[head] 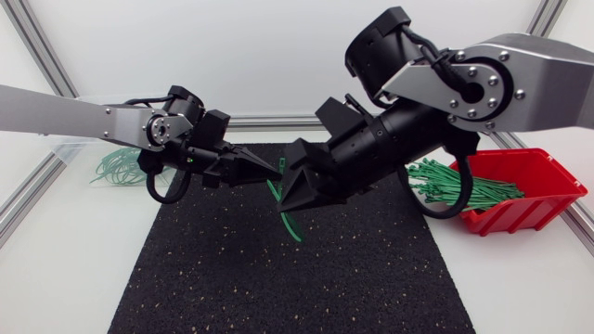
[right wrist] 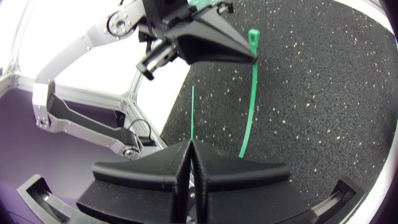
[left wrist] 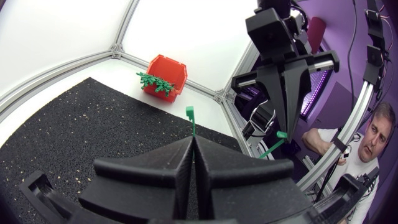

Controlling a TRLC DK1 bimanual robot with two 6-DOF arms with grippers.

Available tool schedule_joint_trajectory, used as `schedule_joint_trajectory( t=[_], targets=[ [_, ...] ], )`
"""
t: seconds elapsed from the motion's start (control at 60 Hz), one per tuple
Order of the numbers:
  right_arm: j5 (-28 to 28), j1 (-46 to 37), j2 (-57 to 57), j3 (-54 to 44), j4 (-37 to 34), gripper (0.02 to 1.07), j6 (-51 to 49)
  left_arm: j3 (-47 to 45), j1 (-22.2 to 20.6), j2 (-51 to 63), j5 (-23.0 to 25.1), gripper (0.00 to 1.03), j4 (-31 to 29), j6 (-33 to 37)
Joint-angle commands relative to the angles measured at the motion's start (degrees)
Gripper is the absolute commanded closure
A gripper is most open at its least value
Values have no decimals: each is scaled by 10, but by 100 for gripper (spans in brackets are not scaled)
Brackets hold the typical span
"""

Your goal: Take a green cable tie from the red box, thread the tail through the head to close it, then place it in the transparent bin on the left.

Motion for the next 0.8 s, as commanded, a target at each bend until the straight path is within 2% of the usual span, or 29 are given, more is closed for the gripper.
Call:
schedule_joint_trajectory(
  t=[0.0, 0.017, 0.083, 0.317, 0.417, 0.483, 0.617, 0.783],
  targets=[
    [6, -8, -21, -30, 38, 102, 78, -14, 0, -3, 10, 100, 4, -10],
    [17, -8, -32, -49, 76, 102, 116, -14, 1, -3, 10, 100, 5, -10],
    [31, -8, -51, -77, 132, 102, 177, -15, 1, -3, 10, 100, 5, -10],
    [24, 0, -62, -93, 160, 102, 273, -15, 4, -4, 10, 100, 5, -10],
    [-4, 1, -66, -88, 154, 102, 287, -15, 4, -3, 10, 100, 6, -10],
    [-16, -2, -67, -97, 169, 102, 319, -15, 4, -3, 10, 100, 8, -10],
    [-28, -14, -71, -127, 244, 102, 402, -17, 3, -3, 10, 100, 8, -10],
    [-28, -17, -60, -133, 258, 102, 460, -17, 1, -3, 10, 100, 8, -12]
  ],
)
